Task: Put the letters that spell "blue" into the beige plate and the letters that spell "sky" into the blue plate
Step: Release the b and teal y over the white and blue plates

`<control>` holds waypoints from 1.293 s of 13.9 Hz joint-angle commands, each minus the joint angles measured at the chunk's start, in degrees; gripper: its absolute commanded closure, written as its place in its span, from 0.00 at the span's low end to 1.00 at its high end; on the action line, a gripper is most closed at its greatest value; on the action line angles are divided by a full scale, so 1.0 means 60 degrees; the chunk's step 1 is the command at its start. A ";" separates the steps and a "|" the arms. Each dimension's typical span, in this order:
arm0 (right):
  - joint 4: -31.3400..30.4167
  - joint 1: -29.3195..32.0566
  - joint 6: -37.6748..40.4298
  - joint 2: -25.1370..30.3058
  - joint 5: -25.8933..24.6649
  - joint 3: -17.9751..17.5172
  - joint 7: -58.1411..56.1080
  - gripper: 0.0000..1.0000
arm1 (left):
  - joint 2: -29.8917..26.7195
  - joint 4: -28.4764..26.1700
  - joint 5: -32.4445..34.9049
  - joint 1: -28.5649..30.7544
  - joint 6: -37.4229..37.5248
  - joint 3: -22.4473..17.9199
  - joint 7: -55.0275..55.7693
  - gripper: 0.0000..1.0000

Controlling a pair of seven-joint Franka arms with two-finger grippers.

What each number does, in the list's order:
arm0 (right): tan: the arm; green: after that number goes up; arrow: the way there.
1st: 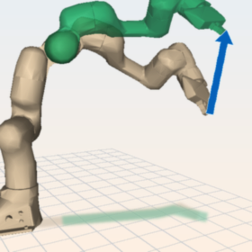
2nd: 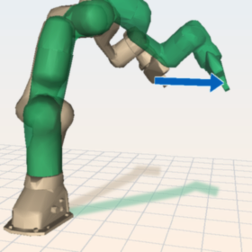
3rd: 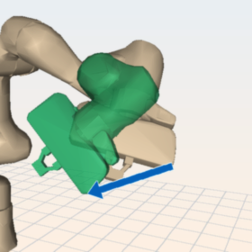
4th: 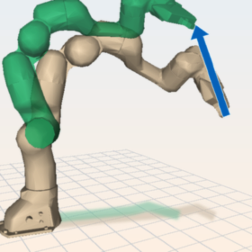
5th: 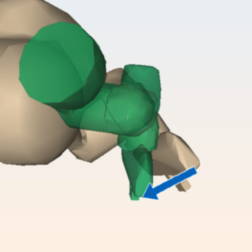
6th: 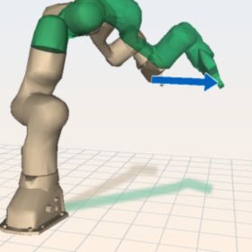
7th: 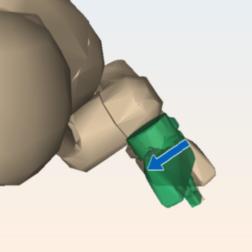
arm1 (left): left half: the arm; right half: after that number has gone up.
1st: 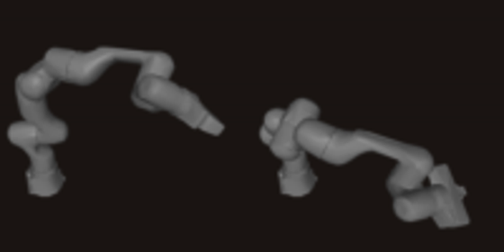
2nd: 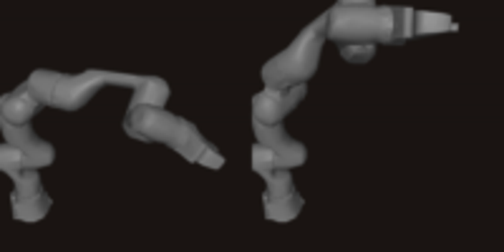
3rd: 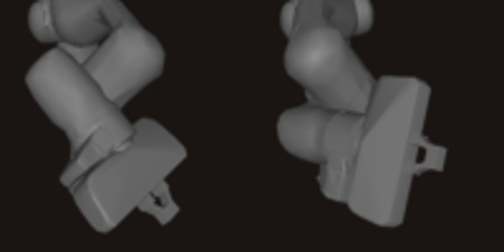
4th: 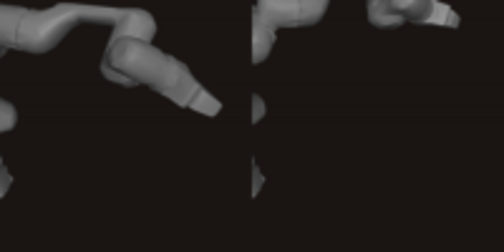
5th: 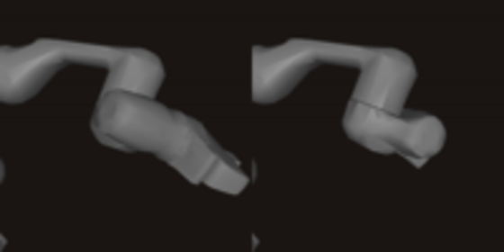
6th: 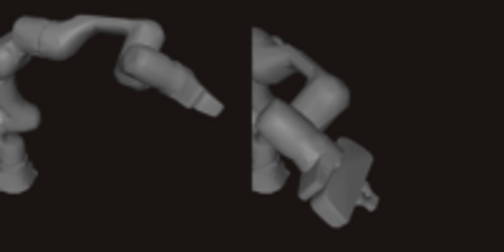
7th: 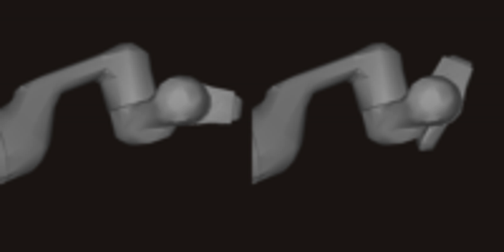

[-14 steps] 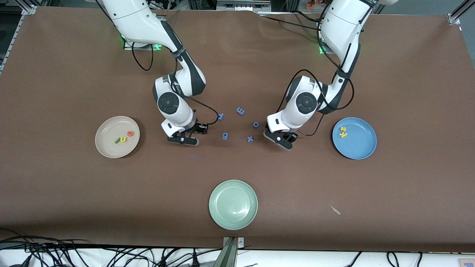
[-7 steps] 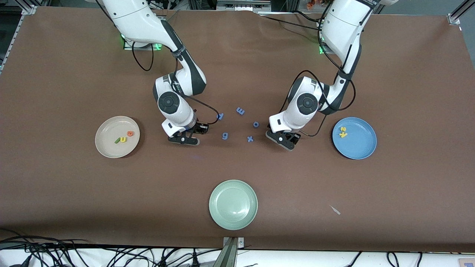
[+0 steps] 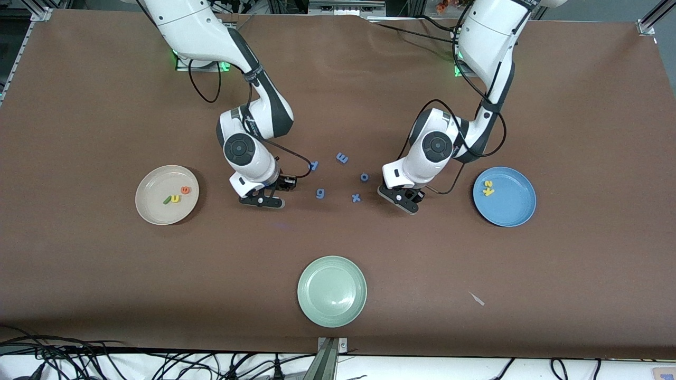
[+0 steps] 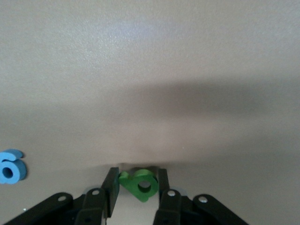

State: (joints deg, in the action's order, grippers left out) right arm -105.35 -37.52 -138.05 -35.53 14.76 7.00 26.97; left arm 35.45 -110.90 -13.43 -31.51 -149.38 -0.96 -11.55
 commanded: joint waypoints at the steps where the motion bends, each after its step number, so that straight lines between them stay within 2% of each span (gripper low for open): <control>1: 0.0201 0.0115 0.0434 0.0046 0.0148 0.0107 -0.0626 0.66 | 0.0098 -0.0047 0.0217 0.0022 -0.0108 -0.0075 -0.0082 0.99; 4: 0.0172 0.0145 0.1734 0.0514 0.0133 0.1056 -0.2175 0.66 | -0.0339 -0.0047 0.0217 0.0444 -0.0007 -0.0162 -0.0038 1.00; 6: 0.0128 0.0145 0.2585 0.0866 0.0148 0.1890 -0.3348 0.66 | -0.0852 -0.0047 0.0261 0.1481 0.0635 -0.0148 -0.0212 1.00; 10: 0.0113 0.0203 0.3657 0.0941 0.0162 0.3708 -0.5092 0.66 | -0.1848 -0.0295 0.0247 0.3167 0.2113 -0.0148 -0.2187 1.00; 11: 0.0113 0.0421 0.3687 0.0897 0.0162 0.3856 -0.5255 0.66 | -0.2126 -0.0586 0.0247 0.3577 0.2524 -0.0148 -0.2597 1.00; 14: 0.0128 0.1067 0.3586 0.0416 0.0162 0.3858 -0.5257 0.64 | -0.2597 -0.1640 0.0392 0.4501 0.2573 -0.0220 -0.3872 1.00; 15: 0.0142 0.1199 0.3570 0.0327 0.0177 0.3858 -0.5141 0.25 | -0.2612 -0.1774 0.0582 0.4736 0.2558 -0.0366 -0.4093 1.00; 16: 0.0186 0.1229 0.3672 0.0355 0.0235 0.3843 -0.5125 0.00 | -0.2583 -0.1790 0.0903 0.4884 0.2529 -0.0542 -0.4284 1.00; 17: 0.0201 0.1142 0.3673 0.0413 0.0236 0.3829 -0.5125 0.00 | -0.2568 -0.1790 0.1268 0.4987 0.2514 -0.0659 -0.4474 0.98; 18: 0.0288 0.1083 0.3687 0.0457 0.0236 0.3800 -0.5140 0.00 | -0.2568 -0.1790 0.1359 0.5104 0.2514 -0.0690 -0.4491 0.92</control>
State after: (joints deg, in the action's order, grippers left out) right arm -104.71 -30.17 -116.46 -33.40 15.11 30.13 -3.84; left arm 21.93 -120.13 -7.79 -1.91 -133.88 -4.82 -36.86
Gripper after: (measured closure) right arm 0.366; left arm 0.749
